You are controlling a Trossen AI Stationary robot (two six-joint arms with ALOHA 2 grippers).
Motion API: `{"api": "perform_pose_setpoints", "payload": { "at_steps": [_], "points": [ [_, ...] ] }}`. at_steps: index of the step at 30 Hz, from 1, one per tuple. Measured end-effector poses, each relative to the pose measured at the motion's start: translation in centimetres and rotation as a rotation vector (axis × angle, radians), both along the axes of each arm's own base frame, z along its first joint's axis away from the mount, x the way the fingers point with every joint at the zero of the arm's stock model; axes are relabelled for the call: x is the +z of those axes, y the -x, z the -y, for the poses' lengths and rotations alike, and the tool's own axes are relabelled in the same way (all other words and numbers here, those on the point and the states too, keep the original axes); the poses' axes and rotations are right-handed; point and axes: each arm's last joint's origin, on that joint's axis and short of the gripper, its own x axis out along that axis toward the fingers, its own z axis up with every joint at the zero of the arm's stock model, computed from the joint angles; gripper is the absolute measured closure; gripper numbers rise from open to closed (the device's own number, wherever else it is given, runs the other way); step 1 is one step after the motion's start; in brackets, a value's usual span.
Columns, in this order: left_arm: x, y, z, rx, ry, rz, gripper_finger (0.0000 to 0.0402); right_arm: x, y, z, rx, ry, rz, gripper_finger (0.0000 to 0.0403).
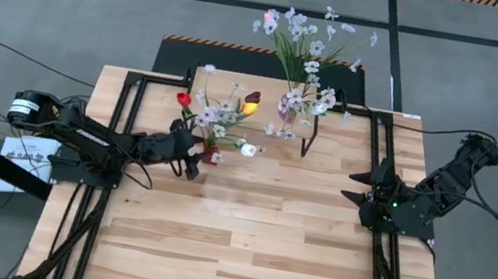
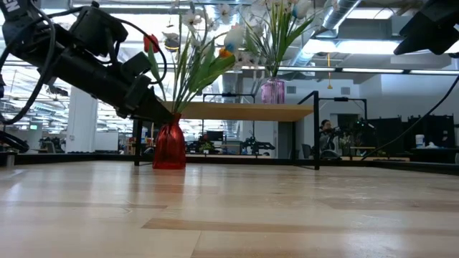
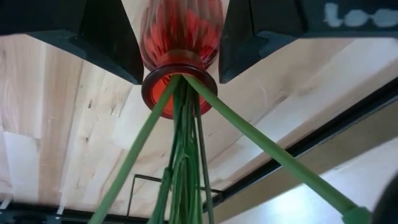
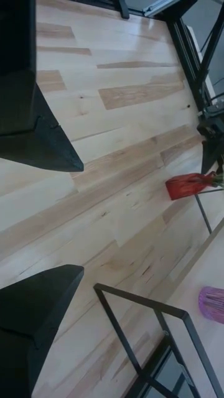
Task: Pick and place flowers into a vace then onto a shelf
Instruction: Put the red vase on the shelf
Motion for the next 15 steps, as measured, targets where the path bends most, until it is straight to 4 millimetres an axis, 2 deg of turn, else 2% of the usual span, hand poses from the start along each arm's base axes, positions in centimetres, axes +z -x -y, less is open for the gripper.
{"api": "perform_pose_setpoints", "payload": {
  "at_steps": [10,15],
  "points": [
    [-0.02,0.01,-0.42,-0.039,0.008,-0.006,0.0203,0.0,0.0,0.0,0.0,0.0,0.0,0.0153],
    [-0.02,0.01,-0.41,-0.041,0.004,-0.008,0.0217,0.0,0.0,0.0,0.0,0.0,0.0,0.0153]
  ]
}}
